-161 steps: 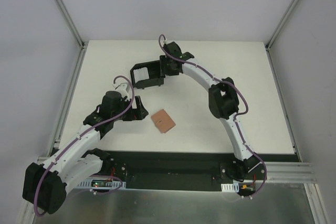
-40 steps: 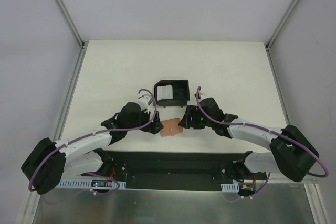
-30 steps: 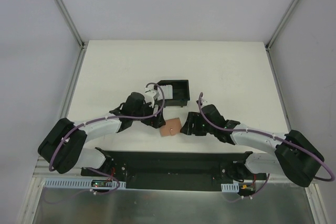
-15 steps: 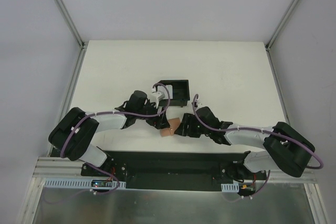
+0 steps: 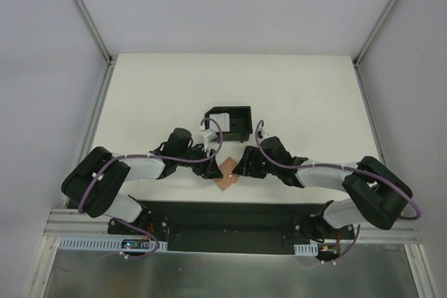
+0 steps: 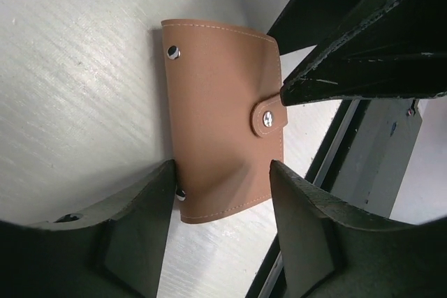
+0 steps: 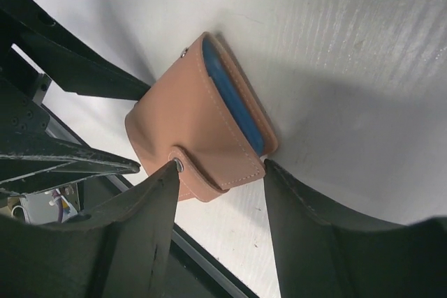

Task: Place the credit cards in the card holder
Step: Open the card holder at the center of the board.

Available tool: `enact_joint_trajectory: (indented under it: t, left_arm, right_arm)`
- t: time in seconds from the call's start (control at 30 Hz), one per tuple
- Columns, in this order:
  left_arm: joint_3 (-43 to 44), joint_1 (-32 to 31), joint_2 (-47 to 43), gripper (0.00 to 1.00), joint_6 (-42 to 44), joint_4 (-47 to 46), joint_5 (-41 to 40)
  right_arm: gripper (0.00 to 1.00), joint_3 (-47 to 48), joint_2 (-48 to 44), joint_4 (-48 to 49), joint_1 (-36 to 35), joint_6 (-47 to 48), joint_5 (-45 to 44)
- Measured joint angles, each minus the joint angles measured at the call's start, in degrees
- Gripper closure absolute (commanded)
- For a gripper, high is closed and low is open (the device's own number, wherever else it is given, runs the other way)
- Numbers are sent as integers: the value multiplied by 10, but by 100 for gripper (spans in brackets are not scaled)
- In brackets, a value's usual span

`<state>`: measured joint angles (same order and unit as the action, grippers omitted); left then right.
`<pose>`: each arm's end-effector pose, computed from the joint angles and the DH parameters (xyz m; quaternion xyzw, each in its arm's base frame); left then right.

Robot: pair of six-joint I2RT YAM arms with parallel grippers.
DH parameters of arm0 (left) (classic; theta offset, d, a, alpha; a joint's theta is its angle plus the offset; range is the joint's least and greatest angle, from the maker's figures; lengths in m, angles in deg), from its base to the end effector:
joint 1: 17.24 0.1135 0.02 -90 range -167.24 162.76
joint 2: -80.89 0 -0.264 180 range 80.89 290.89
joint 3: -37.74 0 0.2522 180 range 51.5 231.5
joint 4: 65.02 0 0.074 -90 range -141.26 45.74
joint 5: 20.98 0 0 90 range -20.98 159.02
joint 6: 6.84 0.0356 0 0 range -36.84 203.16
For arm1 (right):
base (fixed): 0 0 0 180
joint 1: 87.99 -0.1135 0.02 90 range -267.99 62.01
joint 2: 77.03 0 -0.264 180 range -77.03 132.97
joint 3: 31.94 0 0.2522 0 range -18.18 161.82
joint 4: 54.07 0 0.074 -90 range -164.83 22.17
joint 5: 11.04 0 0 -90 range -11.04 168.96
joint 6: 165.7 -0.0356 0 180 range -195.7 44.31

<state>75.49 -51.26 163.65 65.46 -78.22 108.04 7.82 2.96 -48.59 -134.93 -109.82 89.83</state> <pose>0.1958 -0.1592 0.1434 0.2777 0.7923 -0.4625 0.2852 0.1700 0.1918 0.1485 -0.1421 0.8716 0.3638 0.2963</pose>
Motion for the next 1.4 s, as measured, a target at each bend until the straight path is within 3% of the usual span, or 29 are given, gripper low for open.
enact_joint_trajectory:
  t: [0.13, 0.3, 0.43, 0.57, 0.67, 0.8, 1.07, 1.4]
  left_arm:
    - [-2, 0, 4, 61, -21, -4, -1]
    - [-2, 0, 22, 64, -41, -15, -2]
    - [0, 0, 25, 71, -51, -17, -1]
    - [0, 0, 26, 90, -56, -14, -2]
    - [4, 3, 28, 99, -56, -8, 2]
    - [24, 3, 31, 100, -48, 10, 8]
    - [56, 3, 31, 100, 5, 68, 10]
    - [74, 3, 32, 100, 37, 99, 18]
  right_arm:
    - [48, 2, 8, 7, 2, 3, 9]
    - [48, 1, 16, 21, 2, 2, 19]
    - [48, 0, 18, 26, 2, 2, 21]
    - [48, -2, 18, 30, 3, 3, 21]
    - [48, -3, 17, 31, 3, 6, 21]
    - [48, -14, -14, 10, 6, 38, 18]
    - [53, -21, -185, -68, 13, 166, 21]
    - [56, 7, -68, -45, 13, 228, 108]
